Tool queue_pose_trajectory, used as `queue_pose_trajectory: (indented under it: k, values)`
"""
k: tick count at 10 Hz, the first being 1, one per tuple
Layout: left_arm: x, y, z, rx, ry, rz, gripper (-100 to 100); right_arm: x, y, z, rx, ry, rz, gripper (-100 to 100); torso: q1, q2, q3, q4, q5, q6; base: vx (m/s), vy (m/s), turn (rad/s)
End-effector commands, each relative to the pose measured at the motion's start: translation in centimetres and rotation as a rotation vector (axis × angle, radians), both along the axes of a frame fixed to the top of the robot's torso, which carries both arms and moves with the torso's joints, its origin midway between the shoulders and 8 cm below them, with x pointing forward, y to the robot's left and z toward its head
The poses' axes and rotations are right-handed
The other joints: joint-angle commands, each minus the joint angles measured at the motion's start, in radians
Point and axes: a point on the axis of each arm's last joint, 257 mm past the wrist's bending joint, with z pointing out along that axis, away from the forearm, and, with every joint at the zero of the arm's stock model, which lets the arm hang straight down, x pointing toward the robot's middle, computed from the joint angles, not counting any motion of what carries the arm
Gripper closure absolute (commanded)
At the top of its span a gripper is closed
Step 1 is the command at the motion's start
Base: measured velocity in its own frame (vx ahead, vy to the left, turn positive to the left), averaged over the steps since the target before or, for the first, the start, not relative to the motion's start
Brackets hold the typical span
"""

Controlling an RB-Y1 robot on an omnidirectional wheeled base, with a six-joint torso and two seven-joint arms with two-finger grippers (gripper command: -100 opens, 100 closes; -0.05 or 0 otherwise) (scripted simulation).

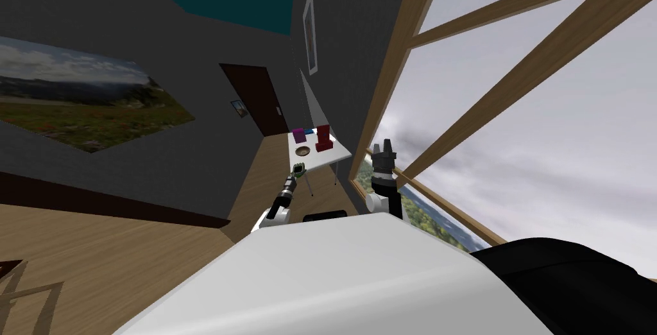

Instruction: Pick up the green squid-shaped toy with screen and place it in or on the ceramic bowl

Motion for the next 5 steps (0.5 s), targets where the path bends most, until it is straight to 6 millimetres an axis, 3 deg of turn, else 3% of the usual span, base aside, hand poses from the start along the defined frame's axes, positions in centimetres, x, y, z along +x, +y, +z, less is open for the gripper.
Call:
queue_pose_trajectory:
  k: [1, 5]
  values:
    - [0.6, 1.1, 0.5, 0.011, 0.015, 0.013, 100, 0.0, 0.0, 0.0, 0.0, 0.0, 0.0, 0, 0.0, 0.0, 0.0, 0.0, 0.0, 0.0, -0.04, 0.036, 0.145]
    - [1.5, 2.2, 0.8, 0.024, 0.052, 0.03, 100, 0.0, 0.0, 0.0, 0.0, 0.0, 0.0, 0, -0.002, -0.003, -0.001, 0.0, -0.001, 0.001, -0.007, 0.02, 0.067]
